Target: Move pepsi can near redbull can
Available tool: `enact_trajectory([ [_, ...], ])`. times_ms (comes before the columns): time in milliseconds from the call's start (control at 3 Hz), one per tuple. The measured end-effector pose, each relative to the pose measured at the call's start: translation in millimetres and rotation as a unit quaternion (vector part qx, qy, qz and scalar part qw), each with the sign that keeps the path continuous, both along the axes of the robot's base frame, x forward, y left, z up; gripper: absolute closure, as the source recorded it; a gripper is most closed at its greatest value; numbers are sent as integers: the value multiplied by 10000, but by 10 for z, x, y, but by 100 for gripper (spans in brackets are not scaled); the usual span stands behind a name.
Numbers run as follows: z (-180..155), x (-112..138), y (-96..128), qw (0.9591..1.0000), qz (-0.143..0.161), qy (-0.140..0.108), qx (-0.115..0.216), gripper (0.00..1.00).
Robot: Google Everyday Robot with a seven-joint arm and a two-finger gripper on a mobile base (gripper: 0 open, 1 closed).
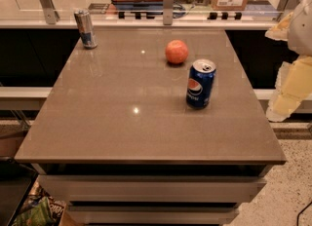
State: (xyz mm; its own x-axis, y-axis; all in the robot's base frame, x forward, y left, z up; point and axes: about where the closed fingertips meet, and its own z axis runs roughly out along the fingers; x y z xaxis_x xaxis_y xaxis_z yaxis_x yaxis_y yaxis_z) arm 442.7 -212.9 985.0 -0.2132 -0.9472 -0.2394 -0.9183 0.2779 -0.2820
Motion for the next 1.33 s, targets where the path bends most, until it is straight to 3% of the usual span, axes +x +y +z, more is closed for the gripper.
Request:
enact_trajectory([
  [333,-42,150,76,9991,51,-163,392,0],
  [667,-210,318,218,9944,69,-282,1014,0],
  [1000,-413,488,412,9818,-15,-467,1839,0],
  [1333,-591,650,522,9605,-135,-716,2685,0],
])
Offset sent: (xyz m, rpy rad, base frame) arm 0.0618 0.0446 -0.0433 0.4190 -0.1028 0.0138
